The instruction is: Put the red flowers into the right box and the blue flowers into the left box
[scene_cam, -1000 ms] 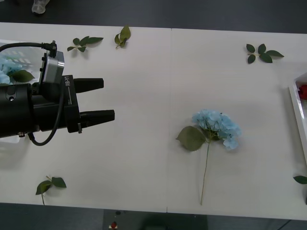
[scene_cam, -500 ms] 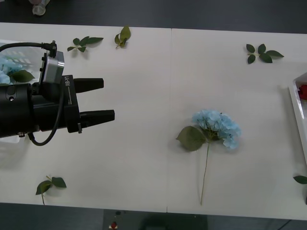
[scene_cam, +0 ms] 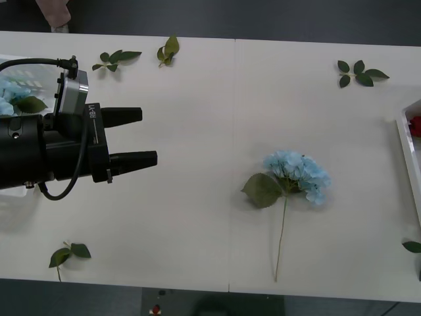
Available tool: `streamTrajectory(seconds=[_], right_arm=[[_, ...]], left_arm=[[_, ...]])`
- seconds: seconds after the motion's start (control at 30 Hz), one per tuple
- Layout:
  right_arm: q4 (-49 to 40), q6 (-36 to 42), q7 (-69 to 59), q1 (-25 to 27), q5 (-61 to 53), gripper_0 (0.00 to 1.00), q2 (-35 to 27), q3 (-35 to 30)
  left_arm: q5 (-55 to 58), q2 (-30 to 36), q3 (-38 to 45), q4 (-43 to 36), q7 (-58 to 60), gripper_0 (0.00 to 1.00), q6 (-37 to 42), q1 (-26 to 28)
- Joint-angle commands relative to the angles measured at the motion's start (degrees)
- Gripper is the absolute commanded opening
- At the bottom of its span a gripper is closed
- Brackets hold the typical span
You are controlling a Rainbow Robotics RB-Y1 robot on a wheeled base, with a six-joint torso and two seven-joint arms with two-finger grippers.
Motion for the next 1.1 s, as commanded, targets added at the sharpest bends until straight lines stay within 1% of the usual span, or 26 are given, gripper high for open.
streamTrajectory(seconds=[0.03, 0.1, 0.17, 0.23, 0.27, 0.33, 0.37, 0.4, 0.43, 0.57, 0.83, 0.97, 1.0, 1.1], right_arm=[[4.26, -6.15, 3.20, -1.16, -1.32, 0.00, -1.35, 2.49], [6.10, -9.23, 3.38, -1.16, -1.59, 0.00, -1.35, 3.90], [6.98, -10.37, 3.47, -1.16, -1.76, 0.00, -1.35, 4.51], [7.07, -10.63, 3.73, -1.16, -1.94, 0.02, -1.35, 4.60], [7.07, -10.55, 3.91, -1.16, -2.20, 0.11, -1.35, 4.60], [7.07, -10.55, 4.26, -1.16, -2.90, 0.66, -1.35, 4.51], [7.07, -10.55, 4.43, -1.16, -3.26, 0.83, -1.35, 4.51], [7.07, -10.55, 4.61, -1.16, -3.61, 0.93, -1.35, 4.42], [6.81, -10.55, 4.96, -1.16, -3.87, 1.00, -1.35, 4.34], [6.10, -9.32, 5.66, -1.16, -6.42, 1.00, -1.79, 3.63], [-0.66, 1.32, 5.84, -2.39, -9.06, 1.00, -2.75, 1.35], [-2.95, 8.53, 4.96, -5.03, -9.67, 1.00, -2.75, 0.56], [-2.95, 10.99, 4.26, -6.35, -10.55, 1.00, -2.75, 0.56], [-3.56, 15.21, 0.30, -8.72, -12.31, 1.00, -2.31, 1.00]], left_arm=[[0.85, 1.79, -0.06, -2.06, -3.21, 1.00, -0.35, -0.53], [0.85, 1.79, -0.06, -2.06, -3.21, 1.00, -0.35, -0.53], [0.85, 1.79, -0.06, -2.06, -3.21, 1.00, -0.35, -0.53], [0.85, 1.79, -0.06, -2.06, -3.21, 1.00, -0.35, -0.53], [0.85, 1.79, -0.06, -2.06, -3.21, 1.00, -0.35, -0.53], [0.85, 1.79, -0.06, -2.06, -3.21, 1.00, -0.35, -0.53], [0.85, 1.79, -0.06, -2.06, -3.21, 1.00, -0.35, -0.53], [0.85, 1.79, -0.06, -2.06, -3.21, 1.00, -0.35, -0.53], [0.85, 1.79, -0.06, -2.06, -3.21, 1.00, -0.35, -0.53], [0.85, 1.79, -0.06, -2.06, -3.21, 1.00, -0.35, -0.53], [0.85, 1.79, -0.06, -2.06, -3.21, 1.00, -0.35, -0.53], [0.85, 1.79, -0.06, -2.06, -3.21, 1.00, -0.35, -0.53], [0.85, 1.79, -0.06, -2.06, -3.21, 1.00, -0.35, -0.53], [0.85, 1.79, -0.06, -2.06, -3.21, 1.00, -0.35, -0.53]])
